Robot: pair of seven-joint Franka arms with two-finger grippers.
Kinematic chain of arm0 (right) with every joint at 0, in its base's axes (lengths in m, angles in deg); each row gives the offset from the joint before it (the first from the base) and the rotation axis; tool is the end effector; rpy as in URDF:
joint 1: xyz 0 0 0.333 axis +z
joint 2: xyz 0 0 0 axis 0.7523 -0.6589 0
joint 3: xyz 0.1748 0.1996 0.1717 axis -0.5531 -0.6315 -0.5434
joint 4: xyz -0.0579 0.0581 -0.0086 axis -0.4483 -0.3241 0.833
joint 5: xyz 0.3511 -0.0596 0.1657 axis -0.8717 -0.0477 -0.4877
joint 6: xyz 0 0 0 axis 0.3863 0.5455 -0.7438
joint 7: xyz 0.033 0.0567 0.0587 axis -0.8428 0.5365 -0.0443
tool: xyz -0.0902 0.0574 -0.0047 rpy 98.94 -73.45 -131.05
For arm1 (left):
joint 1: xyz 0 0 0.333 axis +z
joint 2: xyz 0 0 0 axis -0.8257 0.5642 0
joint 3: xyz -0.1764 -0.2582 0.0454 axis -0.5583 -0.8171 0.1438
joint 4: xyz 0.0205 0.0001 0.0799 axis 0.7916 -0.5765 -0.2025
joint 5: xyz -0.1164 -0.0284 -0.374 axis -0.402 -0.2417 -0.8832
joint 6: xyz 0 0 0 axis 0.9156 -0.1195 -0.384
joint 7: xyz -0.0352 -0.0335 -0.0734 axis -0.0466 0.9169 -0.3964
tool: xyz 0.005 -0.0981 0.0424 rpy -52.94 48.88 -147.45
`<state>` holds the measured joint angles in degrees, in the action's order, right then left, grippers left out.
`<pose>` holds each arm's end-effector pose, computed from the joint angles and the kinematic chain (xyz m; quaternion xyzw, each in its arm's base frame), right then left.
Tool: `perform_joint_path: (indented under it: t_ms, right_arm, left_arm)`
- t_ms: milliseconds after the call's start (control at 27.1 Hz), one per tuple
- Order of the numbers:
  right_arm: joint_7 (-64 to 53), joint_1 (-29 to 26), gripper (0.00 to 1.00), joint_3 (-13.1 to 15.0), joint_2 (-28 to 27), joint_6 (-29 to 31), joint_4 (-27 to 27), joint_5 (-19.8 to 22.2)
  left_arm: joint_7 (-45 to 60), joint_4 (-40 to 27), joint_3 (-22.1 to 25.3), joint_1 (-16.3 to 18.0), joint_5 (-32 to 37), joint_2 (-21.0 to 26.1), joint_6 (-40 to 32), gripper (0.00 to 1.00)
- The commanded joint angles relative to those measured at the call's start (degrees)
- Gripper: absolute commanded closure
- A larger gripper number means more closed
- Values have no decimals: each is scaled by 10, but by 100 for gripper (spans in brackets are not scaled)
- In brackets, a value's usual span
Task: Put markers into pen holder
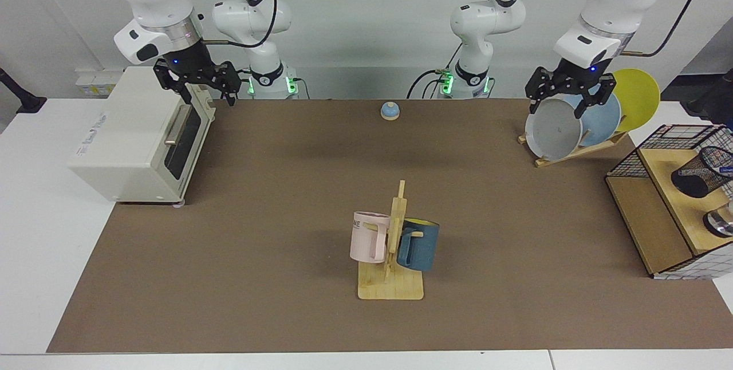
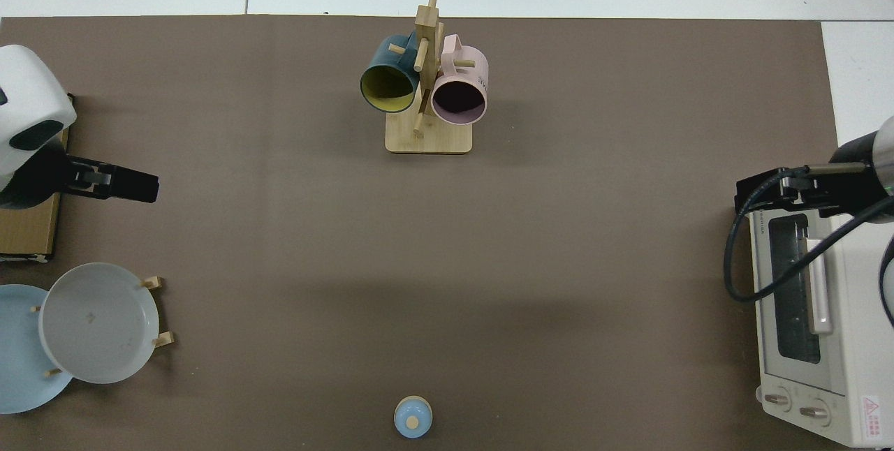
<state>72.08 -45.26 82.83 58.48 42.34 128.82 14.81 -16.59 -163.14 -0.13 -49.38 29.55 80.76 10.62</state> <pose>0.5377 0.0324 0.6323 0.9990 -0.0353 -0.0258 0.0082 0.5506 -0.0553 0.6347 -0.9941 0.1056 -0.0245 0.0034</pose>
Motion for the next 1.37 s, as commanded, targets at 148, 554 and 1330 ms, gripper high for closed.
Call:
perform_joint_path:
  t_ms: [148, 554, 1330]
  right_arm:
    - [-7, -6, 0, -3, 4, -2, 2, -9]
    - [-7, -6, 0, -3, 4, -2, 2, -9]
    - [-7, -6, 0, -3, 4, -2, 2, -9]
  left_arm:
    - [-2, -4, 74, -73, 12, -18, -3, 0]
    - [5, -4, 98, -110, 13, -18, -3, 0]
    - [5, -8, 97, -93, 8, -18, -37, 0]
